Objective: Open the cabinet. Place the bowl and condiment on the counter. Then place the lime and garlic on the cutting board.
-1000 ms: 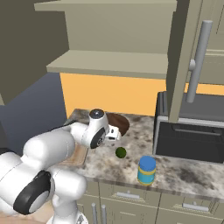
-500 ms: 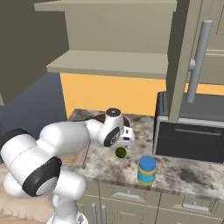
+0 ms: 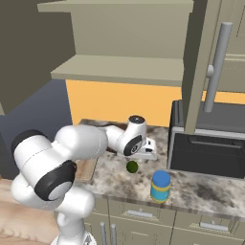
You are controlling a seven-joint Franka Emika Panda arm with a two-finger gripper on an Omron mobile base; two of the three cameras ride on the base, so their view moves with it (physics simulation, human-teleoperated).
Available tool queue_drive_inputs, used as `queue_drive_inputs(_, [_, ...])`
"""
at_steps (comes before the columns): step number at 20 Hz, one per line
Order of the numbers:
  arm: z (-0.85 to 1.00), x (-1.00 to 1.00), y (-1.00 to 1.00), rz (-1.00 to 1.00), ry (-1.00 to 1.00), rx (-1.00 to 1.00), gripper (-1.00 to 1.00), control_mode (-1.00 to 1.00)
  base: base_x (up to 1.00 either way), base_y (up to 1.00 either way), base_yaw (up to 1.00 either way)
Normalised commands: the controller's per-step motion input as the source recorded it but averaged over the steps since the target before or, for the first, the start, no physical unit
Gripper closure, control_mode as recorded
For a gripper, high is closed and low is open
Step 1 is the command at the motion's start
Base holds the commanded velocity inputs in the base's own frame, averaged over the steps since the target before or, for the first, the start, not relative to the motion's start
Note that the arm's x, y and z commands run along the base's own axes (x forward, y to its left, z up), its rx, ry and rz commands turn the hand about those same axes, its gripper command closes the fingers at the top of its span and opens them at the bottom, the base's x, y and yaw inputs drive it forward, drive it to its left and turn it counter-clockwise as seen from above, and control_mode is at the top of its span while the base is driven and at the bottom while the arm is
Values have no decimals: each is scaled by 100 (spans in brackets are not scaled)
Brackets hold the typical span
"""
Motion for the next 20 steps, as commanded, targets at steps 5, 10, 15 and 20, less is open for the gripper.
queue_drive_inputs(5, [0, -4, 2, 2, 0, 12, -100, -100, 0, 0, 0])
queue_drive_inputs(10, [0, -10, 8, 1, 0, 4, -100, -100, 0, 0, 0])
queue_drive_inputs(15, [0, -16, 21, 0, 0, 0, -100, -100, 0, 0, 0])
queue_drive_inputs(20, [-8, -2, 26, 0, 0, 0, -100, -100, 0, 0, 0])
